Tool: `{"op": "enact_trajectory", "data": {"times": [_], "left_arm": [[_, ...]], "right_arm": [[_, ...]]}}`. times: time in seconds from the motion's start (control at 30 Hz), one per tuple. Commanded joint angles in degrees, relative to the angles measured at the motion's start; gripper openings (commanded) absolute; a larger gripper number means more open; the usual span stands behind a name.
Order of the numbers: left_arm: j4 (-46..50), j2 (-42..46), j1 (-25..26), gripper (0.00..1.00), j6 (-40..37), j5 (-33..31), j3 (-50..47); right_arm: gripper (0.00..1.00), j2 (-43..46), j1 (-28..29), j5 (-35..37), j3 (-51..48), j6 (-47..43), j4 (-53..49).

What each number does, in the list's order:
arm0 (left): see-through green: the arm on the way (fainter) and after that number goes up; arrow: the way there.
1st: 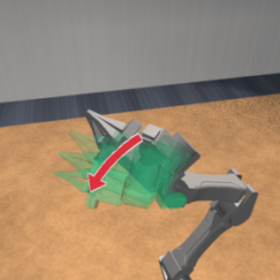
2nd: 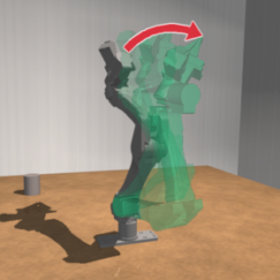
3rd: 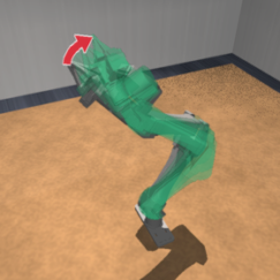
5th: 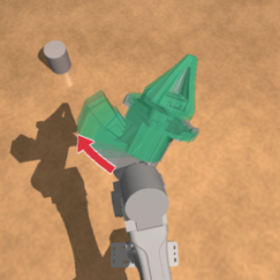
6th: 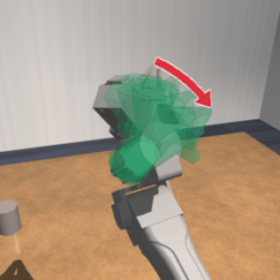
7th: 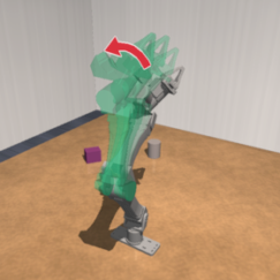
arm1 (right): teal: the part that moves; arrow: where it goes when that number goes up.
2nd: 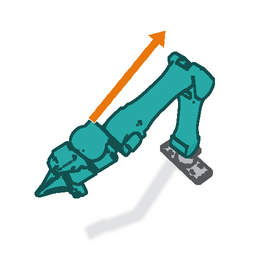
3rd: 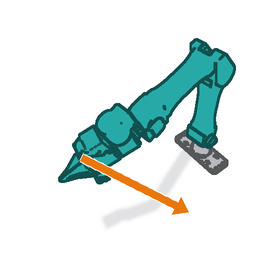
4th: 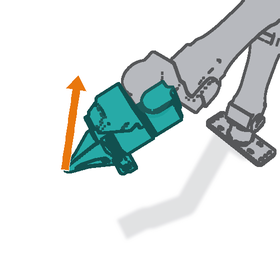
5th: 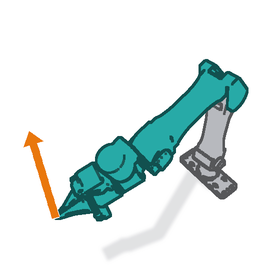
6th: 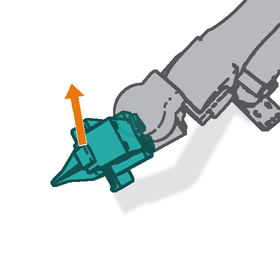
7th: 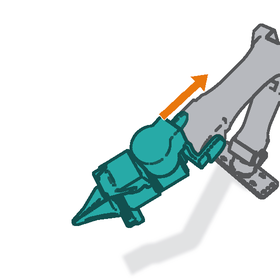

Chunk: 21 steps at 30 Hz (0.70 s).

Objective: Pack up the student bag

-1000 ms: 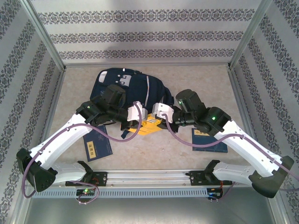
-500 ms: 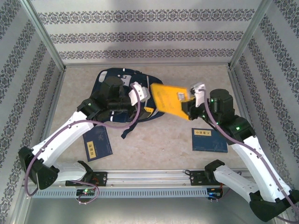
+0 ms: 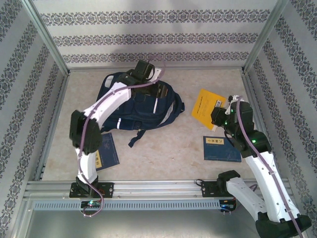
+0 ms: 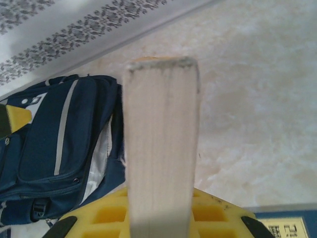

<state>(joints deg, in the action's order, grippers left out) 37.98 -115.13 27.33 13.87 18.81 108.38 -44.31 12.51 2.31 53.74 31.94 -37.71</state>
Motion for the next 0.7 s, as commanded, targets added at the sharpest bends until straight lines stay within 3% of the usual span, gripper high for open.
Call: {"op": "enact_trajectory", "data": {"times": [0.0, 0.23, 0.67], "left_arm": [[6.02, -6.16, -2.96, 0.54, 8.51, 2.96, 6.82], [3.04, -12.47, -4.38, 0.46, 11.70, 5.20, 8.68], [-1.31, -14.42, -4.21, 0.30, 13.42, 12.39, 6.48]], "right_arm": [[0.00, 0.37, -0.83, 2.72, 0.49, 8.74, 1.36], [0.00, 0.88, -1.00, -0.52, -3.37, 8.94, 3.81], [0.00, -1.68, -1.11, -3.08, -5.04, 8.97, 6.30]]}}
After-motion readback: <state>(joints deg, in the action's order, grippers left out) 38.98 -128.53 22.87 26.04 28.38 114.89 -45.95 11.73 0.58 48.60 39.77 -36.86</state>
